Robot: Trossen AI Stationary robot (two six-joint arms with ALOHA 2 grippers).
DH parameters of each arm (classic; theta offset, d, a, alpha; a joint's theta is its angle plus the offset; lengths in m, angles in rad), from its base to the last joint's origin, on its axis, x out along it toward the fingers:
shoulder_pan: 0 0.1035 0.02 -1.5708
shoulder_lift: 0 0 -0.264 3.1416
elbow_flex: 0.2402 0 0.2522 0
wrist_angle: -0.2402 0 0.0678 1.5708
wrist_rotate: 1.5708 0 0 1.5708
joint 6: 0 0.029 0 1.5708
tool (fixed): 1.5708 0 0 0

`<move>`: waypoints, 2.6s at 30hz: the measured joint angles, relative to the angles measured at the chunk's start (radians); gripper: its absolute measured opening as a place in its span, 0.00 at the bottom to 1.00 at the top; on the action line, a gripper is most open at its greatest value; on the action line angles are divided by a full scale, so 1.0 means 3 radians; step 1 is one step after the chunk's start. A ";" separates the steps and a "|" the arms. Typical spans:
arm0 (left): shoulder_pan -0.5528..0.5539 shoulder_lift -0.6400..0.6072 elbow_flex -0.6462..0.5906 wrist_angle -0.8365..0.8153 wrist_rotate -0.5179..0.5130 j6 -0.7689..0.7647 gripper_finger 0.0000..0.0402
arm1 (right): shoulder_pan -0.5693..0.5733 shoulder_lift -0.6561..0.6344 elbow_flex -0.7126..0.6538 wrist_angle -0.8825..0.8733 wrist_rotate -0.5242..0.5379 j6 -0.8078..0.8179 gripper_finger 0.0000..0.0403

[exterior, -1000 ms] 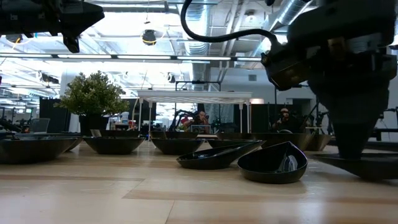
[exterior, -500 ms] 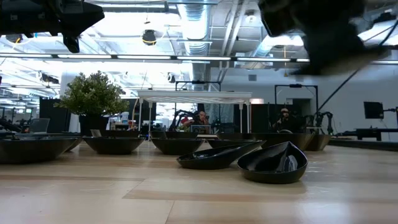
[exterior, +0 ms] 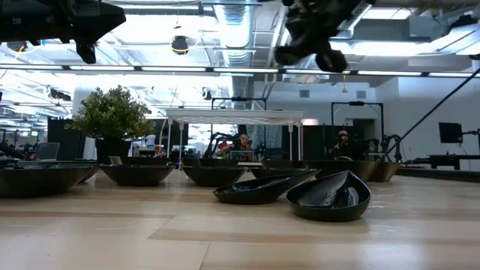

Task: Pick & Place Mini shaped plates
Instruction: Stack the drop-shaped plate on top of the drop-shaped plate on the shelf

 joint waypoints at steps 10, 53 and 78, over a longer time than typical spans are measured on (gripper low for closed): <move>0.0000 0.0000 -0.0001 0.0000 0.0000 0.0000 0.17 | -0.1083 0.0669 0.0994 -0.0414 -0.0214 -0.0872 0.00; 0.0000 0.0001 -0.0001 0.0000 -0.0001 0.0001 0.17 | -0.1858 0.1886 0.2349 -0.1351 0.0042 -0.1294 0.00; 0.0000 0.0001 0.0000 0.0000 -0.0003 0.0001 0.17 | -0.1840 0.1892 0.2216 -0.1221 0.0128 -0.1268 0.01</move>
